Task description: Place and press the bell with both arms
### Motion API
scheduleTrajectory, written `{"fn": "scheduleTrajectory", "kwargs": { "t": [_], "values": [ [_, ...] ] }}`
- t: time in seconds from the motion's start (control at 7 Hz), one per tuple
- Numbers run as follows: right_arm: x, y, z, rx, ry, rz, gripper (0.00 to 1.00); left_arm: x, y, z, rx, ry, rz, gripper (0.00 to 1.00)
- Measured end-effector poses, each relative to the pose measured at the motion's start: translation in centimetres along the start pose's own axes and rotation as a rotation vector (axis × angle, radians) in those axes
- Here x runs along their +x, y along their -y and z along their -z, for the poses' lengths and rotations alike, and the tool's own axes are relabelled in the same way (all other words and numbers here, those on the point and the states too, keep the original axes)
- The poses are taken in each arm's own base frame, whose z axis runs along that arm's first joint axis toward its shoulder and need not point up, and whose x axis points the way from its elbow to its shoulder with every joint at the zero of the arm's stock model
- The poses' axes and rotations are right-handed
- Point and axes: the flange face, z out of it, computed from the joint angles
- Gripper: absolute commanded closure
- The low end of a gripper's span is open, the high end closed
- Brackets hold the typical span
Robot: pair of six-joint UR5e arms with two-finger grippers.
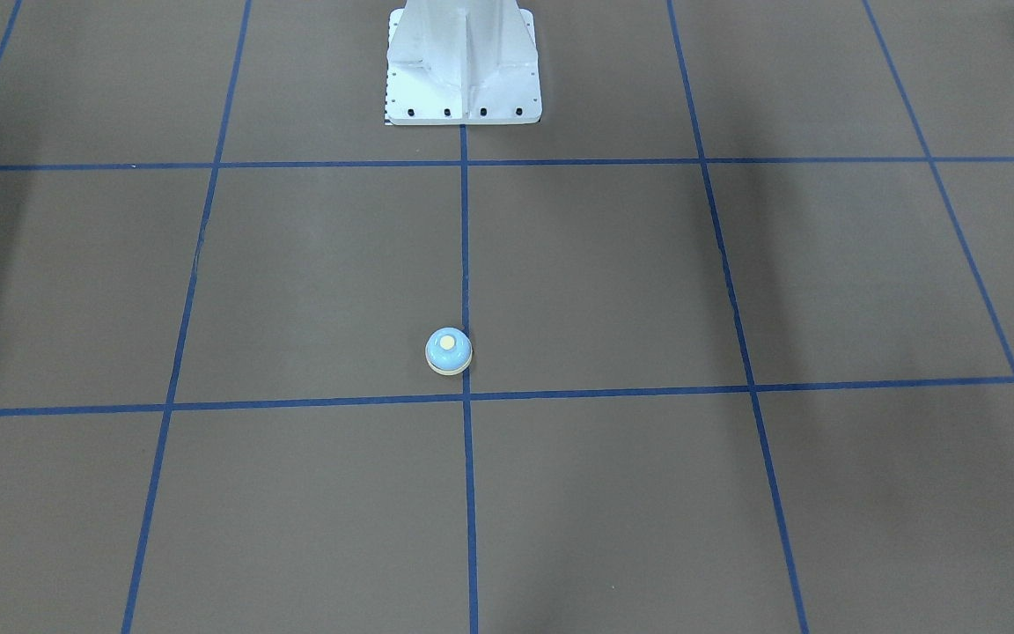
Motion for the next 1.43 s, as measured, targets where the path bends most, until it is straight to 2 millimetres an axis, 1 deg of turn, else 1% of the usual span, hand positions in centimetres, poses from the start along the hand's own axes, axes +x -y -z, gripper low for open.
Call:
{"fn": "scheduleTrajectory", "kwargs": {
  "t": [0.29,0.86,1.43],
  "values": [
    [-0.17,0.17,0.36,0.006,0.015,-0.005,0.00,-0.15,-0.07,-0.18,-0.004,-0.001,0.004,0.00],
    [-0.11,0.22,0.23,0.004,0.026,-0.008,0.00,-0.35,-0.09,-0.69,-0.012,-0.003,0.056,0.00],
    [-0.54,0.20,0.55,0.010,0.040,-0.002,0.01,-0.52,-0.19,-0.94,-0.015,-0.003,0.062,0.00]
  ]
}}
